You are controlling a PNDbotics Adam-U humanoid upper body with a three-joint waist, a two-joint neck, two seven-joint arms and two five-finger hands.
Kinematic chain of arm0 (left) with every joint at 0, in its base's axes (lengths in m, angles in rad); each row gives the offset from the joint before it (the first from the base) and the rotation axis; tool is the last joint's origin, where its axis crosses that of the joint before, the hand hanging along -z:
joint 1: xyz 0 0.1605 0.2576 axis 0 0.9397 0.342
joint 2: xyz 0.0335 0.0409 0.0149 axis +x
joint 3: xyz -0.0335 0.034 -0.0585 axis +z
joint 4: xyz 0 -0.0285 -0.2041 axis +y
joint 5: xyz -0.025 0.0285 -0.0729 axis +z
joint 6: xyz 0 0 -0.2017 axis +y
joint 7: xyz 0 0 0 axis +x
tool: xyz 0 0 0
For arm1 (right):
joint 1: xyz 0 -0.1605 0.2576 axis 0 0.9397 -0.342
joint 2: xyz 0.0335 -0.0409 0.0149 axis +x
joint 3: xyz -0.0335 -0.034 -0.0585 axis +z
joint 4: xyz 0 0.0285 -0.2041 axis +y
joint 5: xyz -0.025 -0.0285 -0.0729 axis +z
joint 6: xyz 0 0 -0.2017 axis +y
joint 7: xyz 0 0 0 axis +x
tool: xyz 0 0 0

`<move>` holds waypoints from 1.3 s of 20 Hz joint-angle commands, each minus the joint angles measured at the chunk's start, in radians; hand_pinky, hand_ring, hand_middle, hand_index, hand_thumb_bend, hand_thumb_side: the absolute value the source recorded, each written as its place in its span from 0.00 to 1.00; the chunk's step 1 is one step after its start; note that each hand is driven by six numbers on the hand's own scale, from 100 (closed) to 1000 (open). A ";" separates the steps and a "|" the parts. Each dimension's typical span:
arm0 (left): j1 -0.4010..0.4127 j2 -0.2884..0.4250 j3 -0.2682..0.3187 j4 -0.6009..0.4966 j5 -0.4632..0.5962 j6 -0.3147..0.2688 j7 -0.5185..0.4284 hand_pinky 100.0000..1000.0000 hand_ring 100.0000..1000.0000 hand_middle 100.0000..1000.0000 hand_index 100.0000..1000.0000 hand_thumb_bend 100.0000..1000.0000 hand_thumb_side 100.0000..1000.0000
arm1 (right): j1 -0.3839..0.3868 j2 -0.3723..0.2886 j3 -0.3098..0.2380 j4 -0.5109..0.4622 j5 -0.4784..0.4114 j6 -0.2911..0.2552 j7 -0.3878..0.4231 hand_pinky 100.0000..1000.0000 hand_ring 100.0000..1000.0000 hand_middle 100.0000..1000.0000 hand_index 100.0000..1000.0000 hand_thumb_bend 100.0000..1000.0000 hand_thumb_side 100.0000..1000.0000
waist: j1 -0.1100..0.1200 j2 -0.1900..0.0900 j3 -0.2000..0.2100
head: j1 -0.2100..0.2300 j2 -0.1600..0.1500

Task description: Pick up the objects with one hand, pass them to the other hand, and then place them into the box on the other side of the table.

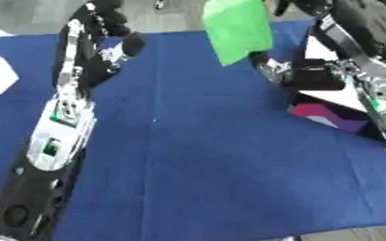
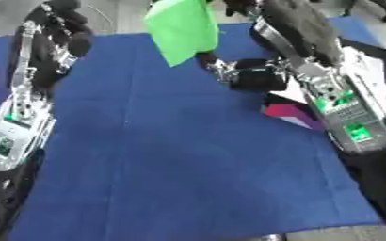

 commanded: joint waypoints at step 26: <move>0.240 0.070 0.150 -0.331 -0.105 0.032 0.085 0.60 0.48 0.47 0.68 0.96 0.56 | 0.111 -0.200 -0.162 0.759 -0.437 0.360 -0.428 0.26 0.86 0.39 0.92 0.00 0.22 | 0.031 -0.003 0.063 | -0.315 -0.003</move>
